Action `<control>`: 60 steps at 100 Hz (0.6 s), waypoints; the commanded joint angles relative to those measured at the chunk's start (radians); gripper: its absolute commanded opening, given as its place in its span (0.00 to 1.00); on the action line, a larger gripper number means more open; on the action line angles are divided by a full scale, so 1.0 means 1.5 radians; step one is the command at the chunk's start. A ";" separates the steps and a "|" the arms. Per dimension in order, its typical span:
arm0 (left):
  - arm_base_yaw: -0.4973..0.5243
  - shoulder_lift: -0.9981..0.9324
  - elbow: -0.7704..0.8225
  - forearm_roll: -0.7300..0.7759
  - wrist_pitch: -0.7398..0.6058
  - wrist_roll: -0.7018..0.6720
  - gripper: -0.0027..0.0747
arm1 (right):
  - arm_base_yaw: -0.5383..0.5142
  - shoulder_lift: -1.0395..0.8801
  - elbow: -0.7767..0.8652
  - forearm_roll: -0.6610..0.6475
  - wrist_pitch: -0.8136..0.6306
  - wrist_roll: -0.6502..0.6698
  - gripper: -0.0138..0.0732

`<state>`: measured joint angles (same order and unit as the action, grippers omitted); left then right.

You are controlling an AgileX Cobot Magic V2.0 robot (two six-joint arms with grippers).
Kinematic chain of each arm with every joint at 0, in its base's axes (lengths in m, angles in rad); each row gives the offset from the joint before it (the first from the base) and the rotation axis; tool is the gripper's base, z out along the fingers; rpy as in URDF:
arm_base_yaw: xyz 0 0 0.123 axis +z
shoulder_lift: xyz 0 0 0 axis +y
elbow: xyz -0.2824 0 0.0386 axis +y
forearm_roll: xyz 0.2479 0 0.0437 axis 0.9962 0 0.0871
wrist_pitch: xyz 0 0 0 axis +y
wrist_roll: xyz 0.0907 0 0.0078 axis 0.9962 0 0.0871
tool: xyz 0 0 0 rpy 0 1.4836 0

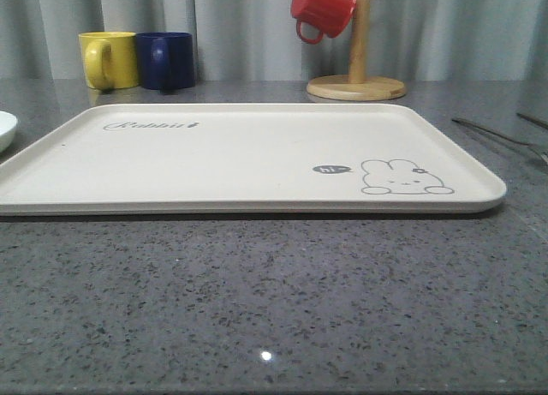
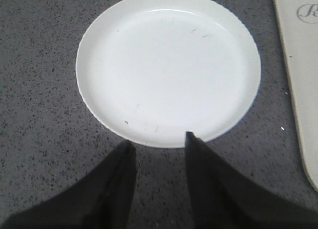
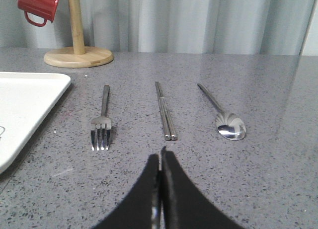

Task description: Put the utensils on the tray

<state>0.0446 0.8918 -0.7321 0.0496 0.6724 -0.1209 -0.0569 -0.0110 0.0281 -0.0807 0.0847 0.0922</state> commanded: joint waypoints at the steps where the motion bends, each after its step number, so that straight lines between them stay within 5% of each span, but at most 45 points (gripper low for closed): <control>1: 0.018 0.054 -0.066 0.000 -0.024 -0.009 0.46 | -0.003 -0.011 0.000 0.000 -0.050 -0.006 0.08; 32: 0.135 0.287 -0.235 -0.008 0.108 -0.009 0.46 | -0.003 -0.011 0.000 0.000 -0.050 -0.006 0.08; 60: 0.172 0.445 -0.356 -0.010 0.202 -0.009 0.46 | -0.003 -0.011 0.000 0.000 -0.050 -0.006 0.08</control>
<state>0.2950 1.5479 -1.1963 0.0429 0.9649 -0.1230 -0.0569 -0.0110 0.0281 -0.0807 0.0847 0.0922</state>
